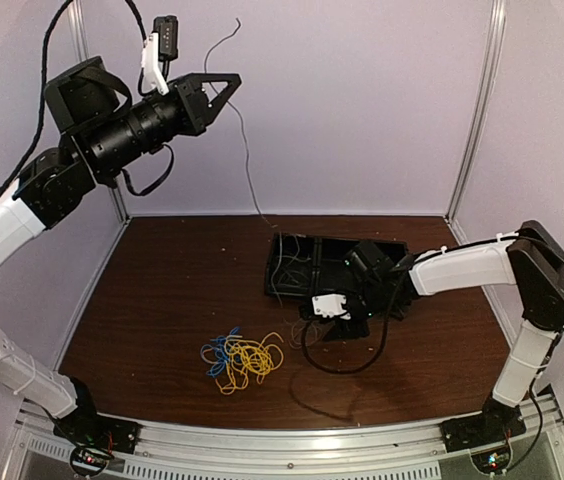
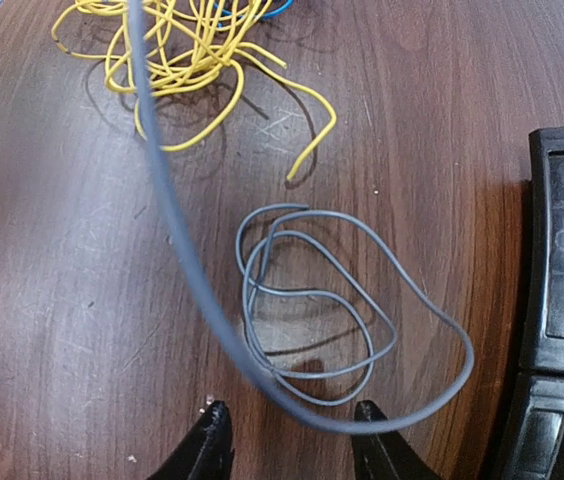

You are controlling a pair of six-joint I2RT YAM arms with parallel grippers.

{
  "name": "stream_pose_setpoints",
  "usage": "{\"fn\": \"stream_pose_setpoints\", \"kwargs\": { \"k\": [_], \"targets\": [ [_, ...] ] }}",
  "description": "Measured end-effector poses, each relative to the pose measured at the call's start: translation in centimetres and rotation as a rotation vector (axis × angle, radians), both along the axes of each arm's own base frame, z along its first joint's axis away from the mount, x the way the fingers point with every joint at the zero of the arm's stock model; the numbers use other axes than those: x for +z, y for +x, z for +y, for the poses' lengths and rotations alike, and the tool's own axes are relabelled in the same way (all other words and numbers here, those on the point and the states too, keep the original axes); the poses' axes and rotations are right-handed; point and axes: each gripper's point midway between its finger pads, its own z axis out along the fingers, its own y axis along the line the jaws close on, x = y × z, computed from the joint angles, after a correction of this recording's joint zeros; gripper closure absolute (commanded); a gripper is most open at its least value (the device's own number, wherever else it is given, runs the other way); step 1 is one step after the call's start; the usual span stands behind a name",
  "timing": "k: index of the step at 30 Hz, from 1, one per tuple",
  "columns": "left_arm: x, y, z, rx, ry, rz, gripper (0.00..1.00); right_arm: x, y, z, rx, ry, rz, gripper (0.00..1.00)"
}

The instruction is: Untangle the cables

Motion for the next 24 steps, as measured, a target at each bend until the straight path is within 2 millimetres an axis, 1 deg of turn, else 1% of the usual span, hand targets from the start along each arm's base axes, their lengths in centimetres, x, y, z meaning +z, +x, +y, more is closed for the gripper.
{"fn": "stream_pose_setpoints", "kwargs": {
  "k": [2, 6, 12, 15, 18, 19, 20, 22, 23, 24],
  "targets": [
    [0.1, 0.0, 0.2, 0.005, -0.003, -0.001, 1.00, -0.1, 0.0, 0.4, 0.014, -0.005, -0.006, 0.60],
    [0.4, -0.1, 0.6, 0.015, -0.009, -0.006, 1.00, -0.8, 0.2, 1.0, 0.027, -0.020, -0.003, 0.60],
    [0.6, -0.1, 0.9, 0.027, -0.009, -0.015, 1.00, -2.1, 0.1, 1.1, 0.048, -0.059, 0.017, 0.57],
    [0.7, -0.1, 1.2, 0.038, -0.009, -0.019, 1.00, -2.8, 0.5, 1.4, 0.065, -0.081, 0.028, 0.57],
    [0.7, 0.0, 1.4, 0.049, -0.006, -0.021, 1.00, -3.0, 1.2, 2.4, 0.089, -0.090, 0.045, 0.66],
    [0.7, 0.0, 1.5, 0.053, -0.005, -0.022, 1.00, -3.1, 1.4, 2.8, 0.101, -0.089, 0.045, 0.70],
    [0.6, 0.1, 1.6, 0.057, -0.003, -0.021, 1.00, -3.1, 1.5, 3.0, 0.112, -0.094, 0.056, 0.77],
    [0.5, 0.1, 1.8, 0.066, 0.000, -0.022, 1.00, -3.2, 1.6, 3.5, 0.131, -0.101, 0.076, 0.96],
    [0.5, 0.2, 2.0, 0.071, 0.001, -0.023, 1.00, -3.2, 1.6, 3.7, 0.141, -0.100, 0.081, 1.00],
    [0.6, 0.3, 2.1, 0.078, 0.000, -0.024, 1.00, -3.3, 1.5, 3.7, 0.148, -0.103, 0.085, 1.00]
  ]
}}
